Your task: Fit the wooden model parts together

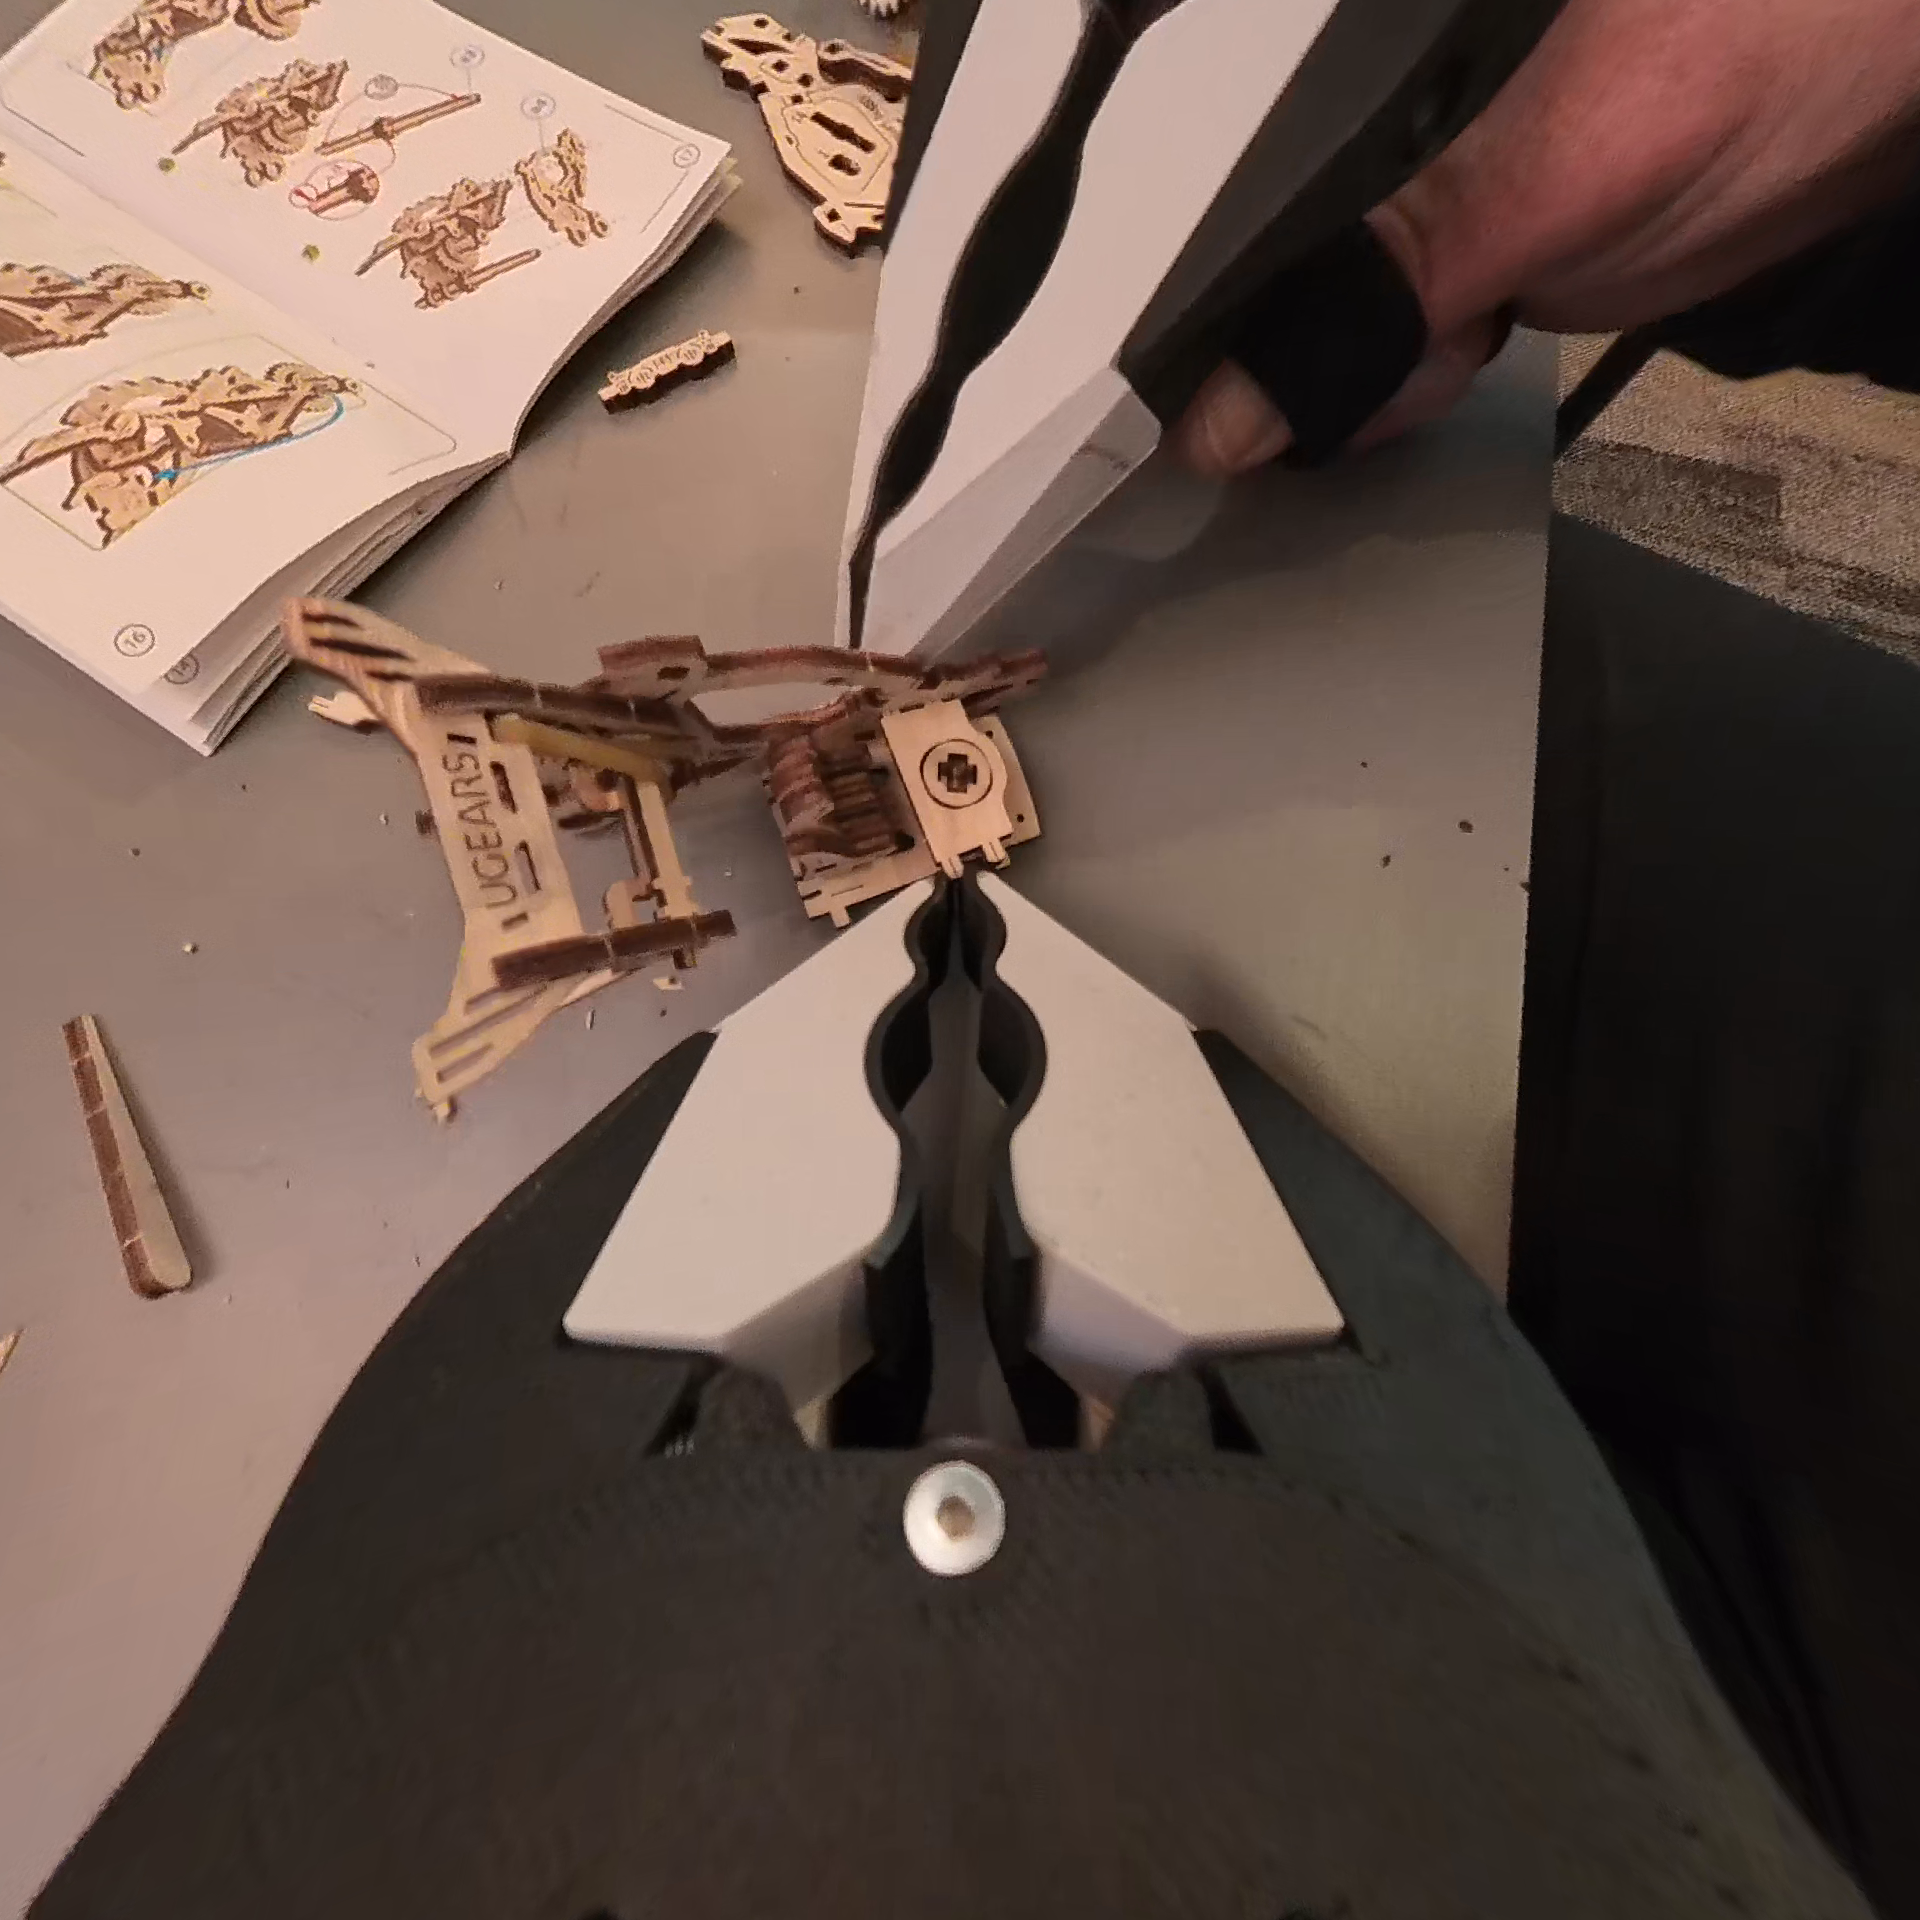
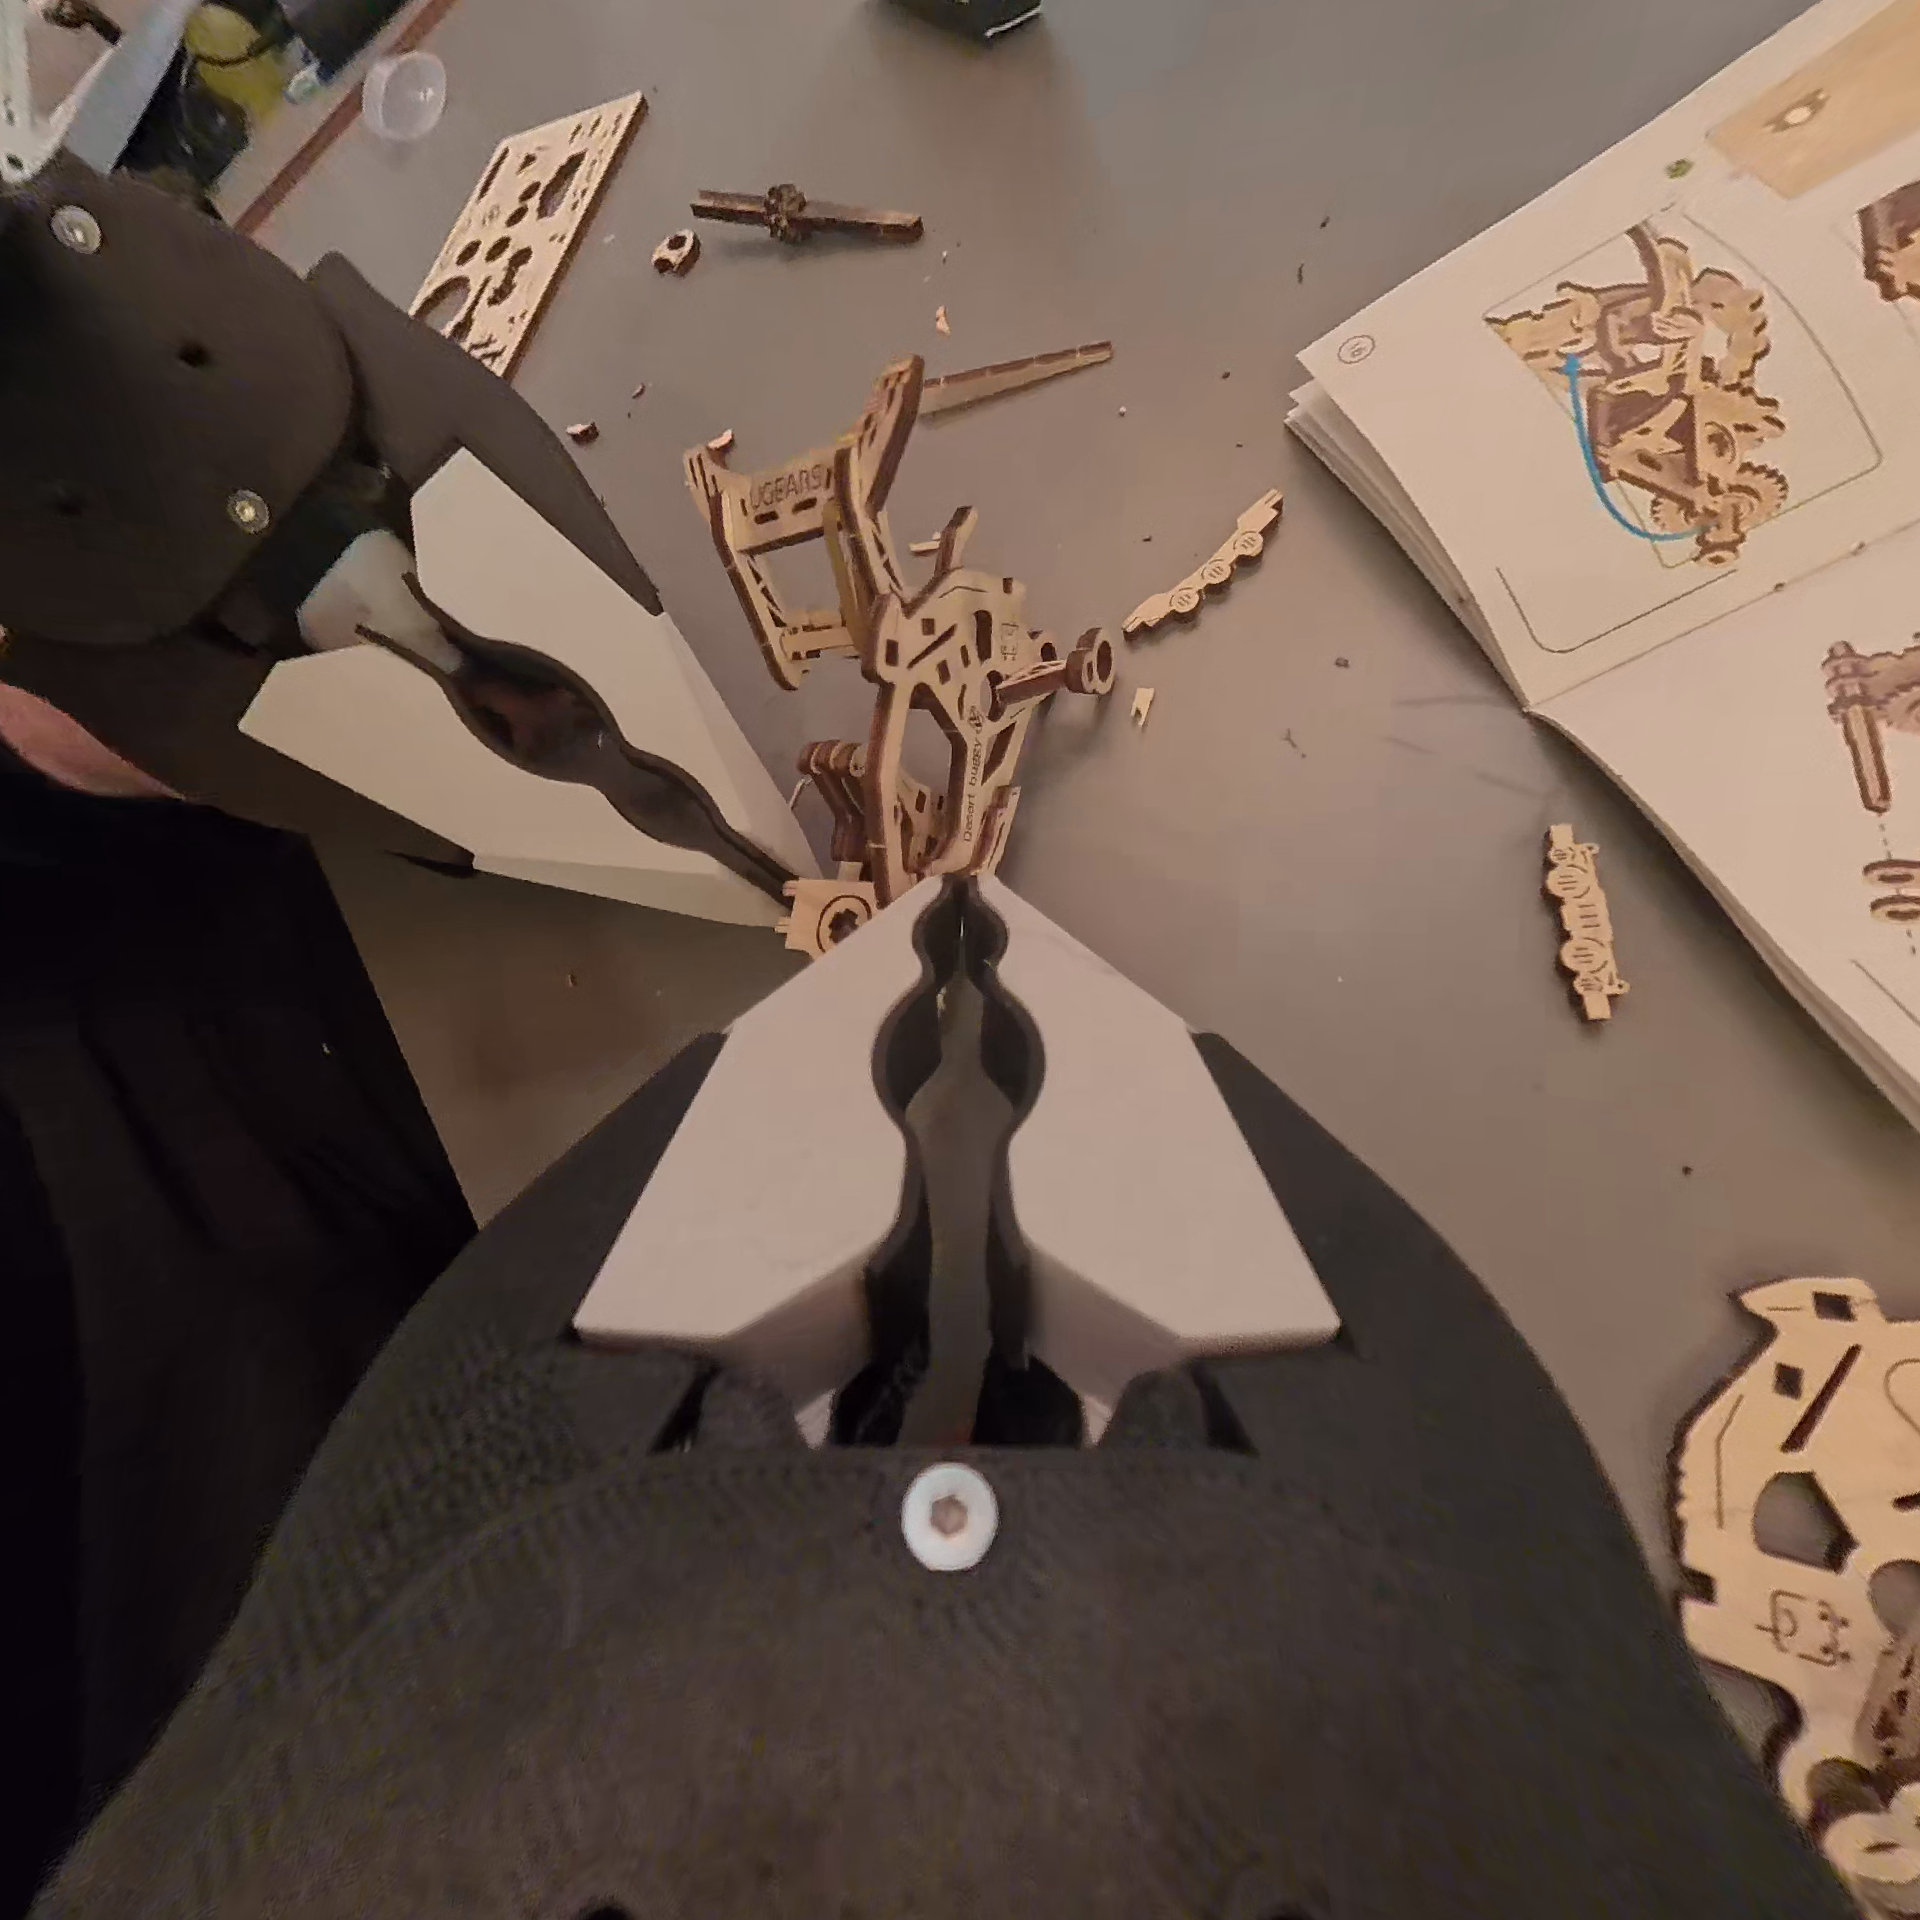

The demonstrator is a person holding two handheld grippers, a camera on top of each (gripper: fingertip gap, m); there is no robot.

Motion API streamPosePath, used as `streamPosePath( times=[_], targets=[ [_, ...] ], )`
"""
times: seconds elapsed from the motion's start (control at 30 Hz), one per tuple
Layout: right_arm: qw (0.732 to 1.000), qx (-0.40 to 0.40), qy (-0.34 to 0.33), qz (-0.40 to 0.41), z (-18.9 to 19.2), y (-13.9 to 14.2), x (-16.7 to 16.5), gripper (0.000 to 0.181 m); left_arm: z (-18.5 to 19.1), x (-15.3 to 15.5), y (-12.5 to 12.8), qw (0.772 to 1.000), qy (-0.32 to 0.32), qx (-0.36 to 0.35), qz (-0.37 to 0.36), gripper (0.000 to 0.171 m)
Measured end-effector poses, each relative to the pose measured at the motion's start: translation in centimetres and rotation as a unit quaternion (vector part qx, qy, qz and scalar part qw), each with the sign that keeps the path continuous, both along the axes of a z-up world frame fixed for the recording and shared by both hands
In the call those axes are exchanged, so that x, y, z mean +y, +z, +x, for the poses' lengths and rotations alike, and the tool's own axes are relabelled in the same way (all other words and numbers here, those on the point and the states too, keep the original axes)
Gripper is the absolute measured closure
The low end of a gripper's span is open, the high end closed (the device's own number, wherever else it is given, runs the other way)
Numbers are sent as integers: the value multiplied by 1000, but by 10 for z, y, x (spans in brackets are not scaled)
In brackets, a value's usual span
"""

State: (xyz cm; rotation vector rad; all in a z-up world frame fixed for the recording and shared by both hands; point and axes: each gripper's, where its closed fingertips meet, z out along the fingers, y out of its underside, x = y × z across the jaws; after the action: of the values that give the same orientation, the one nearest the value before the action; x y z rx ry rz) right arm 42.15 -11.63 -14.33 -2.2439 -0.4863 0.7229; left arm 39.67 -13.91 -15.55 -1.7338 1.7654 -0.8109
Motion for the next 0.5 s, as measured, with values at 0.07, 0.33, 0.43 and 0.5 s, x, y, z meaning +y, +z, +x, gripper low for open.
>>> streamPosePath(
  times=[0.07, 0.33, 0.43, 0.5],
  targets=[
    [1000, 8, 14, -3, 0, 1, -2, 181, -1, 0, -1, 1000, -4, 4, -4, 171],
    [993, -27, 114, 17, -9, -2, -15, 181, -11, 11, -1, 999, -37, 6, 6, 171],
    [991, -35, 124, 37, -9, 1, -12, 181, -11, 11, -1, 999, -51, 4, 12, 171],
    [989, -37, 139, 47, -9, 2, -11, 181, -11, 10, -2, 998, -59, 6, 16, 171]
  ],
)
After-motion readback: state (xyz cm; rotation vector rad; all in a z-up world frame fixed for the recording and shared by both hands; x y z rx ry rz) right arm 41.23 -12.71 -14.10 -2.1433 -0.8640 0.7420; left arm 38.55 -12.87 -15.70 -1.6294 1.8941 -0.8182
